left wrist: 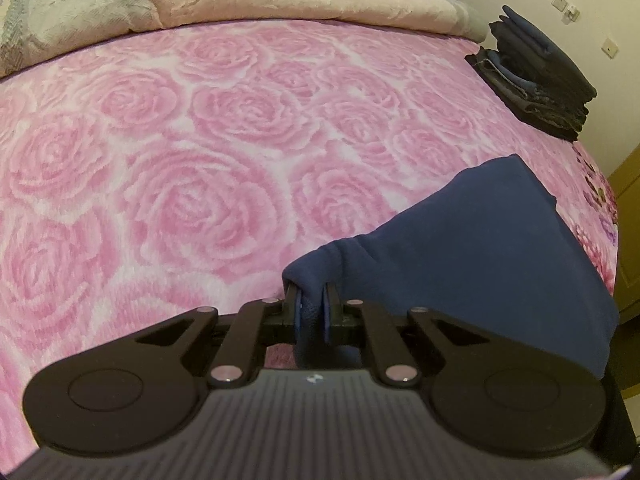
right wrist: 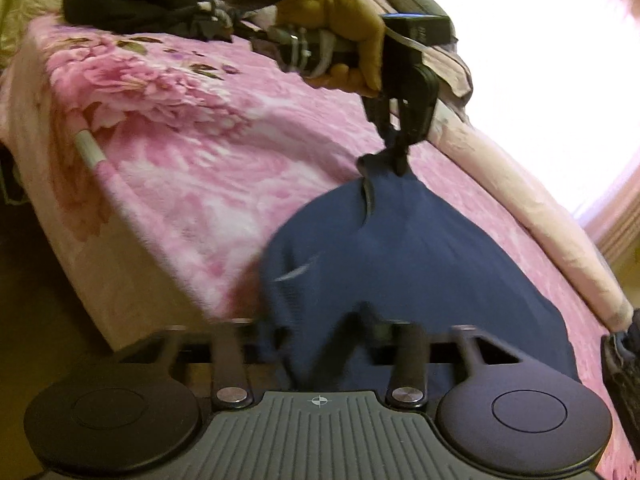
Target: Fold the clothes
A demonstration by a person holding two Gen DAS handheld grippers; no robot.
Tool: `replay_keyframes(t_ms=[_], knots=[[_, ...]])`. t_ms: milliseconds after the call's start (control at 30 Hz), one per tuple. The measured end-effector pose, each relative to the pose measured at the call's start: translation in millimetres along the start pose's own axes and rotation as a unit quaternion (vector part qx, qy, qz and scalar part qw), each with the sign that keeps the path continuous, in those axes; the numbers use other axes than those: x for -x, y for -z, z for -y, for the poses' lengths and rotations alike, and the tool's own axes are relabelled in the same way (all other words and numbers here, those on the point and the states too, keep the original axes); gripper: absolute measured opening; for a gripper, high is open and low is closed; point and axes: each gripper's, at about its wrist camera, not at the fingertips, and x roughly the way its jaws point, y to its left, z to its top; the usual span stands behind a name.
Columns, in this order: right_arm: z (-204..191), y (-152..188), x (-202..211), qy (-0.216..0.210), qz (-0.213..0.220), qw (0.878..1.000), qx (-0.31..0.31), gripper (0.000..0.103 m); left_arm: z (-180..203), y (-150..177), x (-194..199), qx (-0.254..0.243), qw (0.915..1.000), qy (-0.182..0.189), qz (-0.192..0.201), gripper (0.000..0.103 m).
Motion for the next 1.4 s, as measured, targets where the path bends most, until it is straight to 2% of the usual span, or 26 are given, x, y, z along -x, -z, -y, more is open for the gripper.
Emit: replay_keyframes(t_ms=[33,100,267,333,400,533,633,700,800,867,1033,1200,1267,1333,1400], knots=[[-1.0,0.6,1.0,-0.002,0.003,1.000,0.004,0.009,0.9,-0.7,2.2,0.001,1.0000,0.000,0.002,0.007],[3.8,2.4,5.3,-0.010,0.011,1.000,0.002,0.008,4.8,-3.5,8.7,0.001,1.0000,0.000,0.008,0.007],[47.3,4.3,28.7,-0.047,0.051,0.995,-0.073,0.007,29.8,-23.5,37.9,0.000,0.9990,0.015,0.042,0.006],[70.6,6.7,42.5,-0.054,0.069,0.989,-0.116,0.007,49.0,-38.8,51.5,-0.002,0.9981,0.024,0.057,0.006],[101.5,15.1,58.6,-0.060,0.090,0.978,-0.176,0.006,74.3,-55.6,61.2,-0.010,0.9972,0.029,0.068,0.006],[160.2,49.6,88.7,-0.056,0.122,0.948,-0.288,0.006,136.8,-89.6,63.1,-0.032,0.9959,0.034,0.078,0.006],[203.3,80.0,110.8,-0.049,0.143,0.917,-0.369,0.006,189.2,-110.5,45.1,-0.047,0.9950,0.040,0.078,0.006],[226.8,106.3,119.8,-0.041,0.143,0.898,-0.413,0.006,225.2,-125.4,20.8,-0.059,0.9948,0.043,0.072,0.006],[256.8,152.7,118.3,-0.051,0.130,0.858,-0.494,0.006,266.3,-145.1,-26.9,-0.077,0.9952,0.036,0.048,0.006],[263.4,170.1,113.7,-0.060,0.124,0.842,-0.521,0.006,290.2,-152.0,-66.5,-0.091,0.9952,0.027,0.024,0.006],[279.5,213.1,102.0,-0.082,0.109,0.798,-0.587,0.006,320.7,-142.6,-158.3,-0.110,0.9931,0.009,-0.038,0.006],[295.7,256.1,90.3,-0.104,0.093,0.749,-0.648,0.006,325.0,-146.9,-173.6,-0.098,0.9932,0.047,-0.040,0.009],[295.2,261.3,84.2,-0.111,0.084,0.740,-0.658,0.006,326.5,-148.8,-179.1,-0.093,0.9928,0.063,-0.041,0.015],[290.1,267.9,76.9,-0.117,0.078,0.731,-0.668,0.006,328.1,-150.7,-184.5,-0.088,0.9922,0.079,-0.041,0.026],[289.5,271.3,77.0,-0.119,0.077,0.728,-0.671,0.006,325.7,-154.2,-168.5,-0.088,0.9924,0.082,-0.025,0.029]])
